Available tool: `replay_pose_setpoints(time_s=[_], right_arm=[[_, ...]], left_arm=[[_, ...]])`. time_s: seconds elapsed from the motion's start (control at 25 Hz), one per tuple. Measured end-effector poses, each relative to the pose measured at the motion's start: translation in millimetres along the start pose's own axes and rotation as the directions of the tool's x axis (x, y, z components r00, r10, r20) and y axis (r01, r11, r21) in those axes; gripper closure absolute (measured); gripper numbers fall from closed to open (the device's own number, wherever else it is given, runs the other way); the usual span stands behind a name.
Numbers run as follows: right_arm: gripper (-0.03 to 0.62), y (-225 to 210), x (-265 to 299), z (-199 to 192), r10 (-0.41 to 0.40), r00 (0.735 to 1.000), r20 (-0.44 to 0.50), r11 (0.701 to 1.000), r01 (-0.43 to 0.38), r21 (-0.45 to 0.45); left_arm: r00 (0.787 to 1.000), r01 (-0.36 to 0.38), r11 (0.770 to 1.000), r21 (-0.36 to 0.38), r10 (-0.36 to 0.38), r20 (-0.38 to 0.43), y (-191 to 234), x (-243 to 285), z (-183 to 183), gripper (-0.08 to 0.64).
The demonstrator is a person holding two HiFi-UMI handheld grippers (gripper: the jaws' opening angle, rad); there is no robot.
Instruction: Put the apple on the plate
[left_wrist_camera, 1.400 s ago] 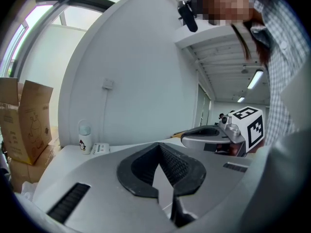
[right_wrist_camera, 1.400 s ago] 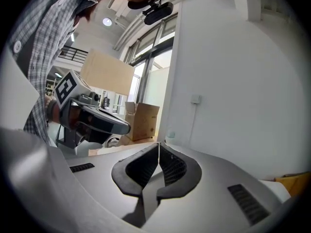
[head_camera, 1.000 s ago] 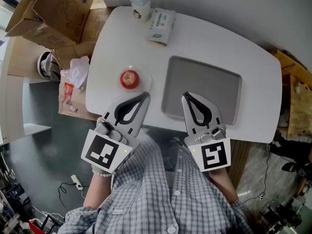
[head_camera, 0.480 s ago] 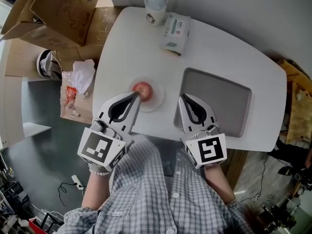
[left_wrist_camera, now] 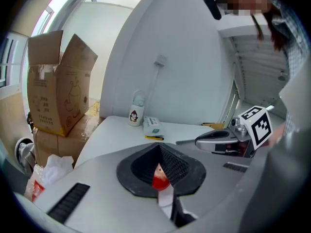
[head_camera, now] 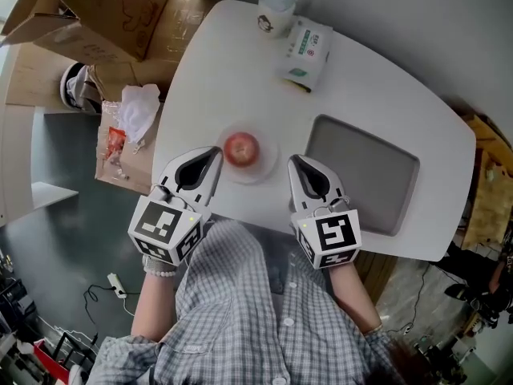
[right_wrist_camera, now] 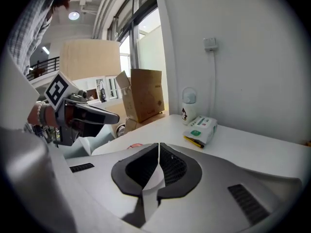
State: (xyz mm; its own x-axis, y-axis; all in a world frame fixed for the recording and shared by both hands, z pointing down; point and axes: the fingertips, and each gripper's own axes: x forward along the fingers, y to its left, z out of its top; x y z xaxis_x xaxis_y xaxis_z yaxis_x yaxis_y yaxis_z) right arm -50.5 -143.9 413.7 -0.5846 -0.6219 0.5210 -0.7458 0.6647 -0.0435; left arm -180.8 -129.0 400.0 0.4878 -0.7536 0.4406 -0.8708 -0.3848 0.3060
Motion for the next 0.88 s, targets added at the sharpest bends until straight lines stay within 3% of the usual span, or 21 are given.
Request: replay_pose_setpoints(time_s=[0.4, 0.64, 0.88], right_arm=[[0.568, 1.2, 28.1, -30.0, 0.054, 0.99, -0.13, 0.998, -0.048, 0.05], [0.568, 1.5, 50.6, -61.3, 0.076, 0.965, -0.25, 0.995, -0.055, 0.089], [0.565, 6.1, 62.6, -80.3, 0.111, 0.94, -0.323, 0.98, -0.05, 0.192]], left_arm=[[0.992, -0.064, 0.99, -0.128, 0.05, -0.113, 21.9, 10.4, -54.1, 0.551], [0.98, -0.092, 0.974, -0.205, 0.052, -0.194, 32.0, 17.2, -86.1, 0.549], [0.971, -0.125, 0.958, -0.258, 0.064, -0.23, 44.1, 19.4, -105.7, 0.549]])
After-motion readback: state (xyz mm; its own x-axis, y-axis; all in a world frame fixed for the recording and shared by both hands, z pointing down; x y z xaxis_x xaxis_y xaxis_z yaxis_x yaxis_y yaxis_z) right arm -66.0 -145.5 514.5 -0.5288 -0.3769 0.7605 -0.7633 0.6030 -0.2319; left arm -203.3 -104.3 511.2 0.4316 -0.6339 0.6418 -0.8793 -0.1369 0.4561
